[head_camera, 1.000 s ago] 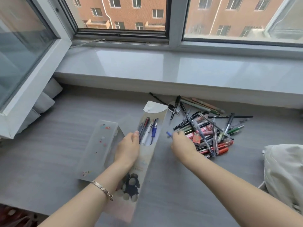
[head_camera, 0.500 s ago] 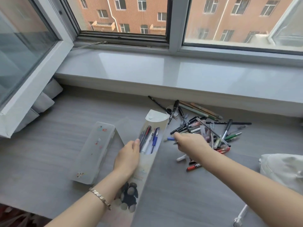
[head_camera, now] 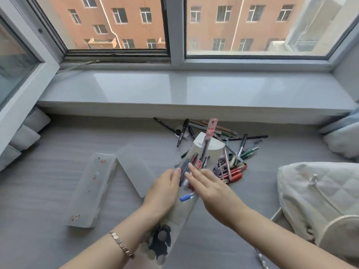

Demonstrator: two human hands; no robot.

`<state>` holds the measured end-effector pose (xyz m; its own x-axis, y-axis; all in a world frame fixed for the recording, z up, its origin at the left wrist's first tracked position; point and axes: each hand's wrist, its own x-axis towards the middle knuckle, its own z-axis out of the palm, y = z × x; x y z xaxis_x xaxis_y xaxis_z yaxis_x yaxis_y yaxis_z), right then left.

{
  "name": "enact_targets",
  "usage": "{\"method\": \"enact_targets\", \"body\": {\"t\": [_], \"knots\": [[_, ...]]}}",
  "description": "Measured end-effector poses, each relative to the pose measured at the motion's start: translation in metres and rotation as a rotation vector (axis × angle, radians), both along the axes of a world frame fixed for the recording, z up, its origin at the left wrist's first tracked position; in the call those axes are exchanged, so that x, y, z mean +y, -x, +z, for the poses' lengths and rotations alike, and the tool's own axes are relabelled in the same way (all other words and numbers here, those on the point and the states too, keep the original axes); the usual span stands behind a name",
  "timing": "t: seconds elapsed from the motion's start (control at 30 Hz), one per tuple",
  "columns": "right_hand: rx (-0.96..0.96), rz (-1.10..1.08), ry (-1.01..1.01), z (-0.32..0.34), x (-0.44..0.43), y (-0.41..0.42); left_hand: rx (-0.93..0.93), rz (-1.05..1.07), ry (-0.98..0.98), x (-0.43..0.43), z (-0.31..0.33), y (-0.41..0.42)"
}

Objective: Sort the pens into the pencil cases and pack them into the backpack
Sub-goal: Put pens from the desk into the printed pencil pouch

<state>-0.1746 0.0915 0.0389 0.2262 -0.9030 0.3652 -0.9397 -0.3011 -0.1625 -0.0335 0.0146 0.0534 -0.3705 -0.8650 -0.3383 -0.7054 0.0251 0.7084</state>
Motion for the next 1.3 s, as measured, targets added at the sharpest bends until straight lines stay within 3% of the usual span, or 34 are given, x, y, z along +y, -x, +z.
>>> {"method": "enact_targets", "body": {"t": [0.2, 0.27, 0.37, 0.43, 0.5, 0.6, 0.8, 0.9, 1.03, 1.1, 1.2, 1.3], "knots": [[-0.178, 0.059, -0.182, 0.01, 0.014, 0.007, -0.066, -0.017, 0.064, 0.008, 0.004, 0.004], [-0.352, 0.028, -0.212, 0.018, 0.017, 0.011, -0.067, -0.016, 0.086, 0.01, 0.006, 0.005], [-0.709, -0.287, -0.113, 0.034, 0.012, 0.018, -0.122, -0.048, 0.13, 0.013, 0.009, 0.005], [-0.863, -0.555, -0.181, 0.041, 0.003, 0.022, -0.188, -0.11, 0.175, 0.018, 0.013, 0.007], [-0.94, -0.66, -0.291, 0.041, -0.005, 0.02, -0.249, -0.166, 0.226, 0.024, 0.015, 0.011], [-1.012, -0.714, -0.3, 0.038, -0.014, 0.012, -0.31, -0.234, 0.257, 0.031, 0.014, 0.015], [-1.372, -0.646, -0.278, 0.03, -0.005, 0.01, -0.114, -0.061, 0.094, 0.031, 0.014, 0.012], [-1.266, -0.547, -0.328, 0.03, 0.006, 0.009, -0.053, 0.005, 0.058, 0.031, 0.014, 0.011], [-0.81, -0.514, -0.391, 0.039, 0.016, 0.012, -0.037, 0.016, 0.054, 0.033, 0.01, 0.011], [-0.724, -0.528, -0.421, 0.043, 0.018, 0.012, -0.048, 0.006, 0.046, 0.033, 0.007, 0.011], [-0.855, -0.597, -0.376, 0.047, 0.016, 0.016, -0.084, -0.008, 0.028, 0.031, 0.004, 0.012], [-1.188, -0.557, -0.13, 0.052, 0.009, 0.014, -0.115, -0.053, -0.005, 0.029, 0.002, 0.013]]}}
